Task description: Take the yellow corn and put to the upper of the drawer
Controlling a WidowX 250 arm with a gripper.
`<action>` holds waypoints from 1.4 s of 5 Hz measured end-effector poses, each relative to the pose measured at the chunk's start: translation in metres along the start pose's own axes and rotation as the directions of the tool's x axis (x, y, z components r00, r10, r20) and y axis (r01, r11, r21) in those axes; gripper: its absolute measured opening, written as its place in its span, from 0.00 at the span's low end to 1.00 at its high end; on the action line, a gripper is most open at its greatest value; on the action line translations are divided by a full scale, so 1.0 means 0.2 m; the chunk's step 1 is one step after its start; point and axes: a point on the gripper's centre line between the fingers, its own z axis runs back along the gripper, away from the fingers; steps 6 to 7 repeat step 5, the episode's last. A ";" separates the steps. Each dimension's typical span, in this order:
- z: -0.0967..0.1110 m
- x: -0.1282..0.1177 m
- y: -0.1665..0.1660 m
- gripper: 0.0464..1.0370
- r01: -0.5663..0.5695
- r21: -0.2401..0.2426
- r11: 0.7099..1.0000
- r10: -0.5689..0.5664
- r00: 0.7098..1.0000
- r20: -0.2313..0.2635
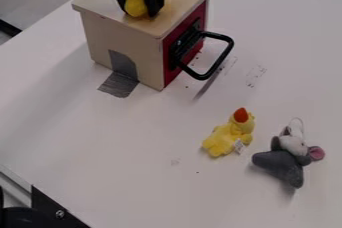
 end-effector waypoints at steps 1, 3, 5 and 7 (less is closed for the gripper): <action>0.01 -0.02 0.01 0.91 0.011 0.009 1.000 -0.010 1.000 -0.024; 0.05 -0.05 -0.01 0.96 0.025 -0.001 1.000 -0.025 0.998 -0.055; 0.31 -0.11 -0.05 0.96 0.050 0.040 0.998 -0.051 0.999 0.012; 0.31 -0.11 -0.05 0.96 0.050 0.040 0.998 -0.051 0.999 0.012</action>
